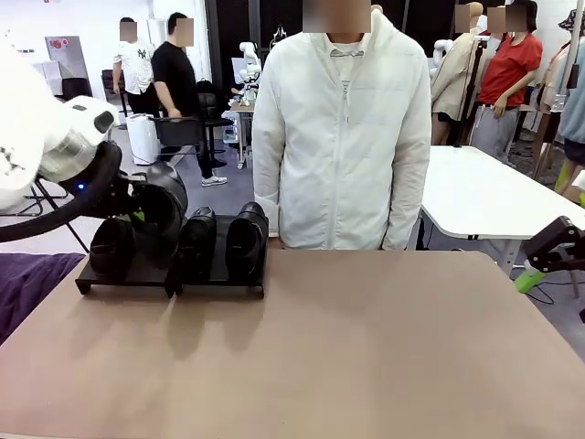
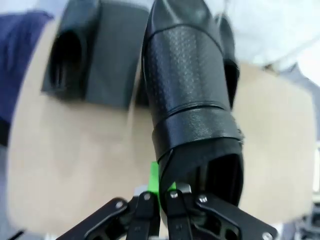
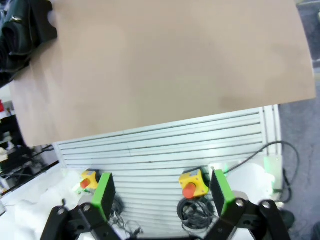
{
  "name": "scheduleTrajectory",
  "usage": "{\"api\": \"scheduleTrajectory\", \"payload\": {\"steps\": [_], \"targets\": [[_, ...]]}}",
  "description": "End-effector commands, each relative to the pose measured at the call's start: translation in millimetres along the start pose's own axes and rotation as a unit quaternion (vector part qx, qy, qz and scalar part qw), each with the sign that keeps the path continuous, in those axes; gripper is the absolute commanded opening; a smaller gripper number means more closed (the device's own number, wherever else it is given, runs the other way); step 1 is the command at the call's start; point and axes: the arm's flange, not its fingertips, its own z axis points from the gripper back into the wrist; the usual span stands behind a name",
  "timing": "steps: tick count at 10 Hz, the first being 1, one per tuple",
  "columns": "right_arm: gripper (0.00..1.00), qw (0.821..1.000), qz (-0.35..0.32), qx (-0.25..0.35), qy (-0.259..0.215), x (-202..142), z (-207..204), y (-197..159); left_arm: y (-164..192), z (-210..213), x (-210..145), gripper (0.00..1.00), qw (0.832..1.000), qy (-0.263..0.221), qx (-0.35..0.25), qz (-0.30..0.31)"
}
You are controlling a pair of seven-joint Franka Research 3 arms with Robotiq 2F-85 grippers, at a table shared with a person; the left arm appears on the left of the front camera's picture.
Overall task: Organize the shoes by placing them on the stand.
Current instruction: Place the Shoe from the middle of the table onto the Shoes Stand.
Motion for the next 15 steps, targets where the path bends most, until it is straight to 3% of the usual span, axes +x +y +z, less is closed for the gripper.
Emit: {"api": "scheduleTrajectory", "payload": {"steps": [1,4,5,6,11,12,13,15], "targets": [[1.00,1.000,0.012,0.013,0.006,1,3,-1,17,-56,23,0.00,0.998,-0.035,-0.048,-0.015],[1.00,1.000,0.012,0.013,0.006,1,3,-1,54,-95,46,0.00,0.998,-0.028,-0.024,-0.046],[1.00,1.000,0.012,0.013,0.006,1,3,-1,58,-96,49,0.00,1.000,0.007,-0.011,-0.016],[1.00,1.000,0.012,0.013,0.006,1,3,-1,46,-103,30,0.00,0.999,-0.029,-0.009,-0.029],[1.00,1.000,0.012,0.013,0.006,1,3,-1,45,-110,30,0.00,0.999,-0.014,-0.005,-0.035],[1.00,1.000,0.012,0.013,0.006,1,3,-1,46,-116,50,0.00,0.999,-0.030,0.030,-0.015],[1.00,1.000,0.012,0.013,0.006,1,3,-1,47,-119,71,0.00,0.999,0.011,0.027,-0.046],[1.00,1.000,0.012,0.013,0.006,1,3,-1,51,-117,107,0.00,0.997,0.043,0.032,-0.048]]}}
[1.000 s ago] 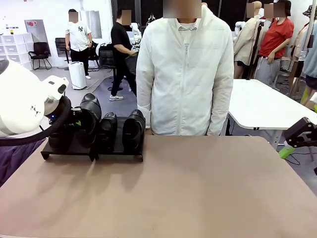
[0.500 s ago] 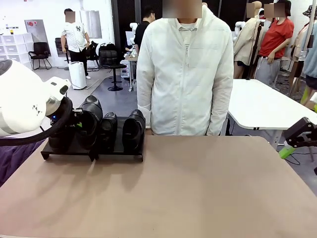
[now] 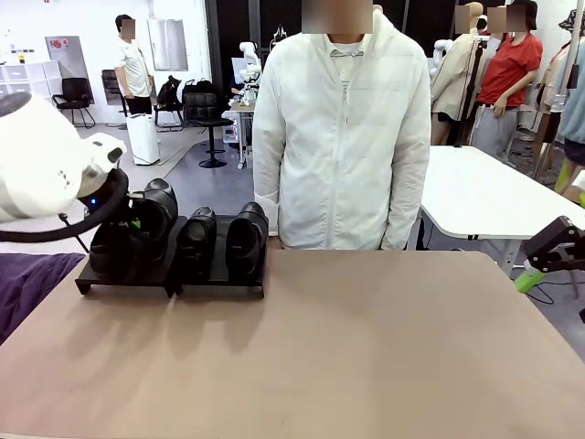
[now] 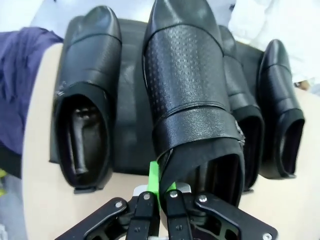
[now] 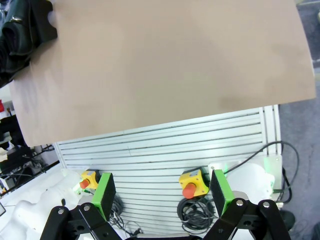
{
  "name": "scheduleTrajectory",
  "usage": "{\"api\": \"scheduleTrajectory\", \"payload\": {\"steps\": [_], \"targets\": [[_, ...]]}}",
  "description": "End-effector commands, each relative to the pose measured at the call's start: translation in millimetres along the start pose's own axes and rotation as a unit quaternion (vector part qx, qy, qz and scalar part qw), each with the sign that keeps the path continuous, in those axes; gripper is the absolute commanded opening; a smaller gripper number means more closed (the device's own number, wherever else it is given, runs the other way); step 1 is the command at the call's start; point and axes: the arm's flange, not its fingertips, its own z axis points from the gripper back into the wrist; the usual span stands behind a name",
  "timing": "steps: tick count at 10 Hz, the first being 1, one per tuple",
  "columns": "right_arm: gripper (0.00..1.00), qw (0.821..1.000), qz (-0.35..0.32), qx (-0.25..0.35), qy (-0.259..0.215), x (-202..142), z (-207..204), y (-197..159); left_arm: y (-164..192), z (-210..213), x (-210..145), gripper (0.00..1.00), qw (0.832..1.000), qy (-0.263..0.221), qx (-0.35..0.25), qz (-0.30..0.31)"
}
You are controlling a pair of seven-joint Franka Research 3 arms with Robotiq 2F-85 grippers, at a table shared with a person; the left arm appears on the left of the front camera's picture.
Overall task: Organize the shoes by placing them on the stand.
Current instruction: Place the Shoe from the middle of the table onto the Shoes Stand.
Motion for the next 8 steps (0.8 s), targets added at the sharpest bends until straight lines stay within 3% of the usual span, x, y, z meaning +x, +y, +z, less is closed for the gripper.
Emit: {"api": "scheduleTrajectory", "payload": {"steps": [1,4,8], "targets": [[1.00,1.000,0.011,0.013,0.006,1,3,-1,-6,4,39,0.00,1.000,0.026,0.003,0.000],[1.00,1.000,0.011,0.013,0.006,1,3,-1,-1,-34,52,0.00,0.996,0.086,0.019,-0.013],[1.00,1.000,0.011,0.013,0.006,1,3,-1,17,-60,54,0.00,0.996,0.084,0.035,-0.010]]}}
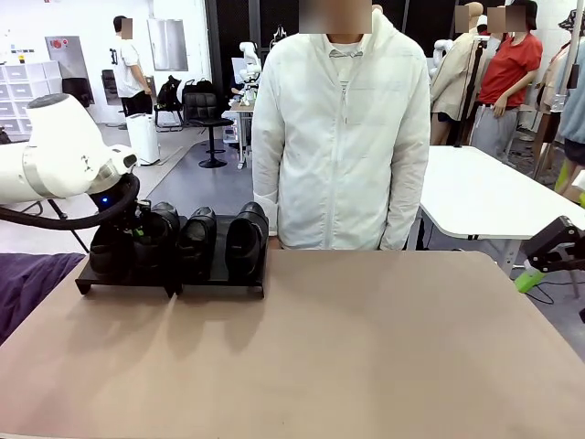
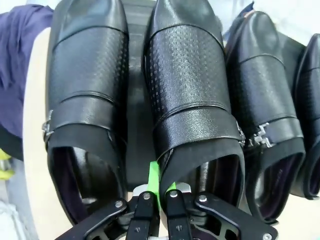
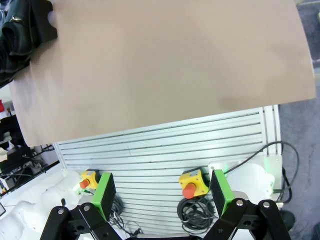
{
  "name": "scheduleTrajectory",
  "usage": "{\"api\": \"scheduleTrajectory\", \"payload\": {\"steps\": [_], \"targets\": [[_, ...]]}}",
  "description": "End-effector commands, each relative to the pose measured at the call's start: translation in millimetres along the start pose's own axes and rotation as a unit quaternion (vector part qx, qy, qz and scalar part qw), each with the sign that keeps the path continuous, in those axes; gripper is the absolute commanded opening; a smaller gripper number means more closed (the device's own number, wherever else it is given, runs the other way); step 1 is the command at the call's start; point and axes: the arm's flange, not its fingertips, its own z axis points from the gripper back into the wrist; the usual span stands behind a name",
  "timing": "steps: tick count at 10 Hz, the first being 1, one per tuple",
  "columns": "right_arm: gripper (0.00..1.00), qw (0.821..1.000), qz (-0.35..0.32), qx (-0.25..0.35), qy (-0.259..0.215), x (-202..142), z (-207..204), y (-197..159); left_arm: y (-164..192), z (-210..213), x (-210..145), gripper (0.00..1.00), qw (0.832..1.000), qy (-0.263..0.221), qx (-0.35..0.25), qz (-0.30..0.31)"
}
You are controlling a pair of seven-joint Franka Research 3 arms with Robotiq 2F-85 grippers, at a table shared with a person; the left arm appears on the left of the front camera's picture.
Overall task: Organize the shoes by placing them on the stand.
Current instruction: Place the Shoe from the middle of the table onto the Shoes Stand.
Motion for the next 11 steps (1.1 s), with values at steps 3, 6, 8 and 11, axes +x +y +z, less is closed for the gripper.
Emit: {"api": "scheduleTrajectory", "payload": {"steps": [3,6,8,11], "targets": [[1.00,1.000,0.011,0.013,0.006,1,3,-1,9,-4,13,0.00,0.999,-0.031,0.004,-0.003],[1.00,1.000,0.011,0.013,0.006,1,3,-1,11,-14,13,0.06,1.000,-0.022,-0.001,0.002],[1.00,1.000,0.011,0.013,0.006,1,3,-1,10,-14,13,1.00,1.000,-0.021,0.006,0.002],[1.00,1.000,0.011,0.013,0.006,1,3,-1,7,-8,13,1.00,0.999,-0.031,0.005,-0.006]]}}
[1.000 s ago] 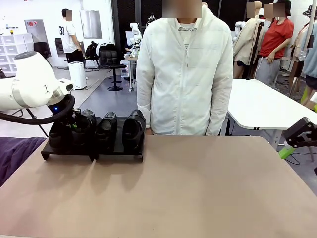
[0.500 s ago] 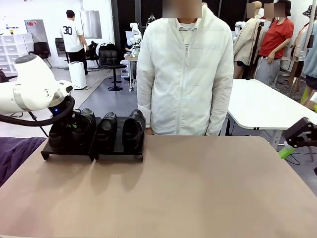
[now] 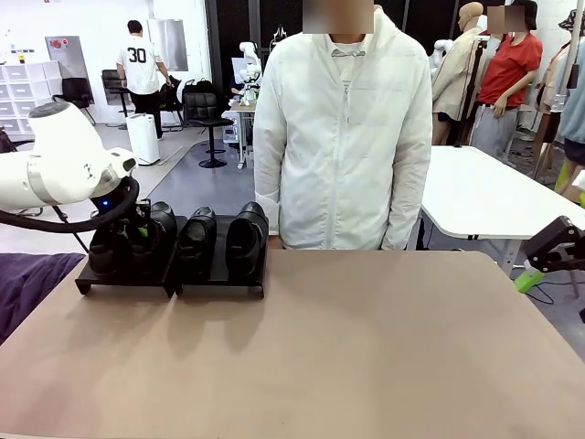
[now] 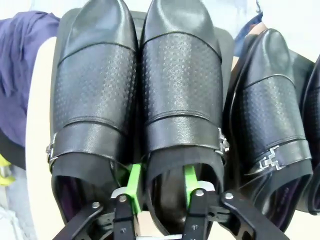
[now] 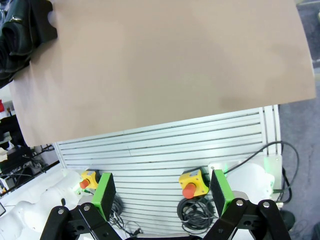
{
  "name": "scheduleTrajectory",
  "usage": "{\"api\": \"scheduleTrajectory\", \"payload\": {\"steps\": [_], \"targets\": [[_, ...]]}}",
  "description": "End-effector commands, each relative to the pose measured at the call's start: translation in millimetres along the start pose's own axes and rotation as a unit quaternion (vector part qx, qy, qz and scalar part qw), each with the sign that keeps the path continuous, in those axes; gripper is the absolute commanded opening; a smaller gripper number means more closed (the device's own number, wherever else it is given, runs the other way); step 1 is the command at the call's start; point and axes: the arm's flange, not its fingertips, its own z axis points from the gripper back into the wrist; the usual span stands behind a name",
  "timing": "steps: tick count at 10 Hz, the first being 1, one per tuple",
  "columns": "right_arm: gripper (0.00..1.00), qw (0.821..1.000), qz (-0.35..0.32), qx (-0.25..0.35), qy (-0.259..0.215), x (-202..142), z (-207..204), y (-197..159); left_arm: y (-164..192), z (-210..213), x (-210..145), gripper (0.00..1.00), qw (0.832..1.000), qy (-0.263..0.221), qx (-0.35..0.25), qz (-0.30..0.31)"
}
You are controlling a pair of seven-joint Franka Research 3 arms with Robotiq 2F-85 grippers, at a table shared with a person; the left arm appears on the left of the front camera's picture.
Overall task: Organize the shoes by placing them on the stand.
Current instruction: Place the Shoe from the middle of the table onto the Shoes Stand.
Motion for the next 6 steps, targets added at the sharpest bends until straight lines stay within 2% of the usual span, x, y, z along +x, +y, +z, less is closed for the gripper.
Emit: {"api": "scheduleTrajectory", "payload": {"steps": [1,5,6], "targets": [[1.00,1.000,0.011,0.013,0.006,1,3,-1,-2,8,4,1.00,1.000,-0.012,0.002,-0.014],[1.00,1.000,0.011,0.013,0.006,1,3,-1,-8,44,13,1.00,0.999,-0.043,0.009,-0.029],[1.00,1.000,0.011,0.013,0.006,1,3,-1,-9,61,19,1.00,0.998,-0.037,-0.011,-0.040]]}}
